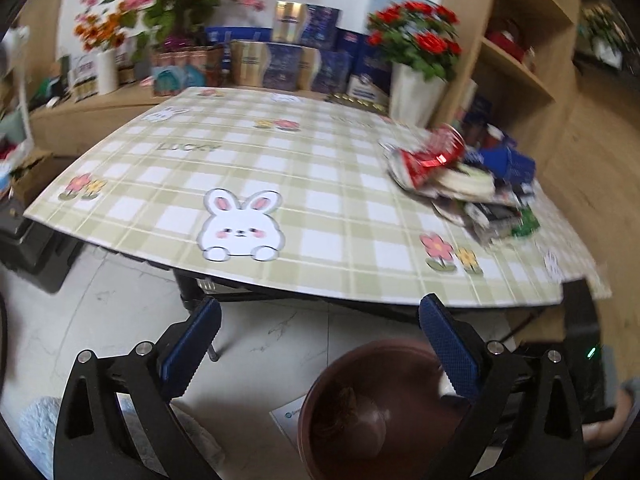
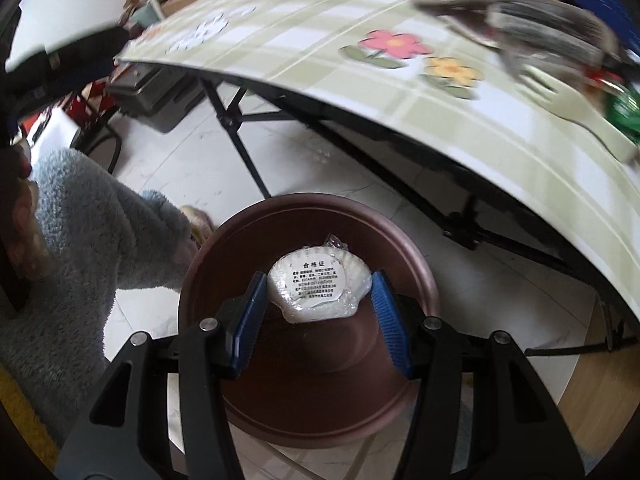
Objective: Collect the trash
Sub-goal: 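Open the left tool to drop the brown bag into the bin while the right tool drops the sachet, then reach the left tool to the crushed red cola can and grasp it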
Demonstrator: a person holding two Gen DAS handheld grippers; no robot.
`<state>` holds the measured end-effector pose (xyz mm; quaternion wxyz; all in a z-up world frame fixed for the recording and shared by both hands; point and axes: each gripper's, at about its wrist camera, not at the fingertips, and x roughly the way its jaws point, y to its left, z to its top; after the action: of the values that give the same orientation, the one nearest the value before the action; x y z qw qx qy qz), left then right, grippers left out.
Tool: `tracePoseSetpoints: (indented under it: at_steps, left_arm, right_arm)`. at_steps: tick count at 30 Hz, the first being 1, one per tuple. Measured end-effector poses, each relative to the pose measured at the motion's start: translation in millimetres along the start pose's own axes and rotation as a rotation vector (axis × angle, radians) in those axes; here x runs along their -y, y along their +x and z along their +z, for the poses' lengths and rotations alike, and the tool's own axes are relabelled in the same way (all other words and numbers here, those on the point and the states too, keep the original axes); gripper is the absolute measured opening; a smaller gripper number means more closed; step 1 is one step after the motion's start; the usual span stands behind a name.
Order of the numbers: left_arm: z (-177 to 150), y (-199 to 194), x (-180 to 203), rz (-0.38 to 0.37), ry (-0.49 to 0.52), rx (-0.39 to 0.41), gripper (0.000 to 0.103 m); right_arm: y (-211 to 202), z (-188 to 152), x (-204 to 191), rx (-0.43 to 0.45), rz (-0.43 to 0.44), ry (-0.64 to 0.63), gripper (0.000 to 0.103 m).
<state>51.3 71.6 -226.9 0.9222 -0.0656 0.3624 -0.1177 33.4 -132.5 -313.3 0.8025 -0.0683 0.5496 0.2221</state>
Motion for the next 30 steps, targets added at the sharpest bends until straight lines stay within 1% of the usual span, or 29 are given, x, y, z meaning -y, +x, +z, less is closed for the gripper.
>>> tracePoseSetpoints:
  at_steps: [4,6,8,11,13,15,18,20,21,27,30]
  left_arm:
    - [1.3,0.1,-13.2,0.003,-0.063,0.005,0.097]
    - [1.6,-0.3,-17.3,0.003,-0.078,0.008,0.097]
    - [1.7,-0.2,-19.1,0.004,-0.088,0.010,0.097]
    - [1.0,-0.6,-21.1,0.005,-0.094,0.010,0.097]
    - [0.9,-0.6,-21.0,0.004,-0.094,0.010,0.097]
    - [1.0,-0.5,-20.8,0.005,-0.090,0.013,0.097]
    - [0.4,-0.6,-17.4,0.004,-0.075,0.016,0.097]
    - [0.1,0.8,-14.3,0.003,-0.063,0.010,0.097]
    - [0.1,1.5,-12.9,0.003,-0.058,0.008,0.097]
    - [-1.1,3.4,-2.9,0.000,-0.017,0.004,0.097]
    - [-0.7,3.9,0.8,-0.001,-0.002,0.004,0.097]
  right_arm:
    - [11.3,10.4,-13.5,-0.024,0.005,-0.044,0.055]
    - [14.2,13.5,-20.8,-0.028,0.028,-0.061,0.055]
    - [12.1,15.4,-28.4,-0.008,0.053,-0.084,0.056]
    - [3.8,17.7,-34.4,0.043,0.061,-0.109,0.070]
    - [-5.0,19.8,-33.1,0.079,0.060,-0.109,0.072]
    - [-14.1,21.3,-28.9,0.116,0.040,-0.099,0.078]
    - [-31.8,19.7,-19.4,0.181,-0.009,-0.075,0.093]
    - [-45.7,17.1,-8.9,0.227,-0.054,-0.048,0.094]
    - [-52.4,15.7,-3.5,0.246,-0.076,-0.033,0.097]
    - [-90.7,12.5,33.0,0.376,-0.184,0.080,0.097]
    - [-98.9,12.5,48.2,0.416,-0.208,0.137,0.097]
